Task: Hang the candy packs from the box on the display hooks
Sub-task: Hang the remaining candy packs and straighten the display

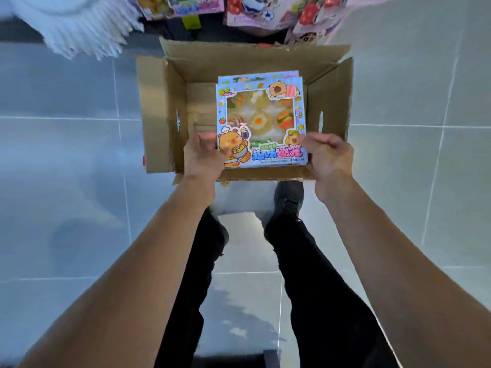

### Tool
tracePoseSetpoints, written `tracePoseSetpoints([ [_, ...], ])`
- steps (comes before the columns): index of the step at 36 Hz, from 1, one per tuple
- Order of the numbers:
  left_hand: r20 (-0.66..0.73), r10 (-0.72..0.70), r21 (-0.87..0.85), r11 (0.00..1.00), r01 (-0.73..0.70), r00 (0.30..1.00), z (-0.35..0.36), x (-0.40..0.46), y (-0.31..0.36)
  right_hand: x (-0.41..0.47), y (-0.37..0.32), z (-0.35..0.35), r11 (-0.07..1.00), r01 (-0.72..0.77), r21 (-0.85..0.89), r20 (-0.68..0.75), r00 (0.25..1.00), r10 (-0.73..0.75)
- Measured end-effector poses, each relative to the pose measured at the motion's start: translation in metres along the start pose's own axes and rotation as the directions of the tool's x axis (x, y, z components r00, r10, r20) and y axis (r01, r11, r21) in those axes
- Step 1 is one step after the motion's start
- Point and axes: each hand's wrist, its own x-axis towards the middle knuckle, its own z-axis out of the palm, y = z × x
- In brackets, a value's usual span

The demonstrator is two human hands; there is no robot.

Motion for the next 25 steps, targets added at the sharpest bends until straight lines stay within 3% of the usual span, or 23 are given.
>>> tracePoseSetpoints([
  [8, 0.020, 0.174, -0.056, 0.983, -0.173, 0.985, -0.028, -0.139, 0.082, -0.133, -0.074, -0.060, 0.970, 0.103, 0.220, 0.037, 0.993, -0.114],
  [15, 0.132, 0.297, -0.116, 0.952, -0.283, 0.946, -0.054, -0.255, 0.157, -0.257, -0.139, -0.117, 0.887, 0.213, 0.409, 0.018, 0.970, -0.241],
  [25, 0.104, 0.494, -0.475, 0.787, -0.393, 0.863, -0.063, -0.398, 0.228, -0.350, -0.223, -0.189, 0.765, 0.397, 0.507, 0.097, 0.855, -0.509],
])
